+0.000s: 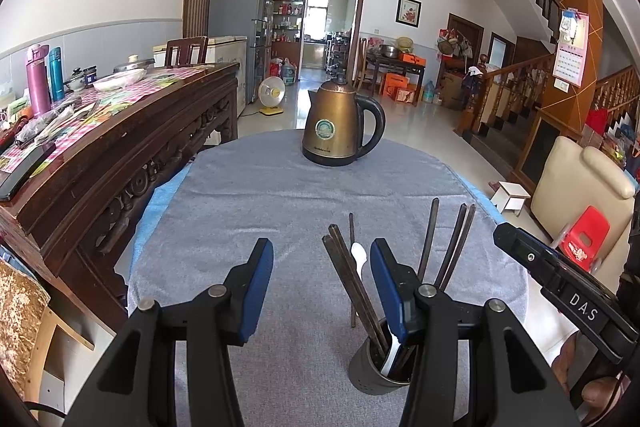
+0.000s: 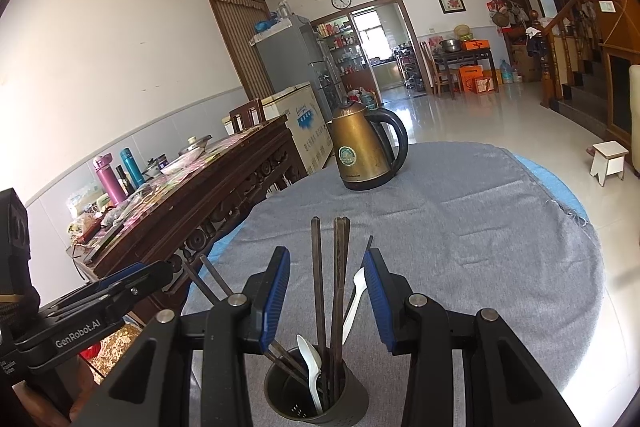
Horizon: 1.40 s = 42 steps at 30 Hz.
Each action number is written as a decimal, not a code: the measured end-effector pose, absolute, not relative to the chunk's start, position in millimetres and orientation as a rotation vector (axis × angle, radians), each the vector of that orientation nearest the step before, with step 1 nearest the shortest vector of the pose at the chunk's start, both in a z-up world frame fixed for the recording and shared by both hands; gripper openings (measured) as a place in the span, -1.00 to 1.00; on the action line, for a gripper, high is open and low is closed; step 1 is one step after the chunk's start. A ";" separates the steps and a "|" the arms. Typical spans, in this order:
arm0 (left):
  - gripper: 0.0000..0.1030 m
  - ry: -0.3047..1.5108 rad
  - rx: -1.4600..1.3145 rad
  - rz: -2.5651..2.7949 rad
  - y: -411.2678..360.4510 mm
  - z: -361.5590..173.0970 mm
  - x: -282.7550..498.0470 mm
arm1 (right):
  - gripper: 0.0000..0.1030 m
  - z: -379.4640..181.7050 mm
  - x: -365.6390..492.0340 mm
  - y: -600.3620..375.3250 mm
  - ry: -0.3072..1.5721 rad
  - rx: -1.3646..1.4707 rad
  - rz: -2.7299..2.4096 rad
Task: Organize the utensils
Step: 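Move the open right tool down toward the white spoon on the cloth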
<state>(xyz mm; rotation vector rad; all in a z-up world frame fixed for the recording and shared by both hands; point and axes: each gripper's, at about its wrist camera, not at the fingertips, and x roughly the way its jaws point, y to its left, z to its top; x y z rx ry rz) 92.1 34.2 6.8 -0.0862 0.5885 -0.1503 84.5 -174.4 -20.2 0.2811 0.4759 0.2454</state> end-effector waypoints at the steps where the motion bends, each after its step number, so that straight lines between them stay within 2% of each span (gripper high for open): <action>1: 0.00 0.587 -0.088 -0.149 35.9 7.0 92.0 | -0.19 -20.1 84.6 -174.4 0.476 0.283 0.245; 12: 0.03 0.562 -0.157 -0.038 89.4 6.7 102.2 | -0.19 -21.1 90.1 -195.0 0.484 0.354 0.184; 19: 0.04 0.622 -0.210 0.056 124.6 -19.1 125.8 | -0.20 -42.9 113.3 -231.1 0.554 0.438 0.107; 22: 0.04 0.686 -0.227 0.068 132.2 -40.0 138.9 | -0.20 -63.7 139.8 -243.7 0.657 0.484 0.129; 29: 0.04 0.843 -0.244 0.057 130.9 -90.3 165.2 | -0.19 -148.8 250.1 -238.6 1.079 0.589 0.342; 35: 0.04 0.902 -0.245 0.060 131.1 -111.9 175.0 | -0.18 -195.9 307.8 -198.2 1.255 0.575 0.426; 37: 0.04 0.913 -0.249 0.067 134.6 -116.8 177.8 | -0.09 -201.9 320.0 -183.5 1.272 0.540 0.428; 38: 0.04 0.918 -0.252 0.070 136.8 -117.9 178.4 | 0.08 -199.4 324.1 -177.9 1.261 0.517 0.432; 39: 0.04 0.923 -0.257 0.073 139.2 -120.5 180.4 | 0.14 -197.6 326.6 -173.7 1.258 0.499 0.434; 42: 0.04 0.935 -0.269 0.078 143.5 -125.2 185.3 | 0.19 -192.7 334.0 -153.0 1.262 0.384 0.422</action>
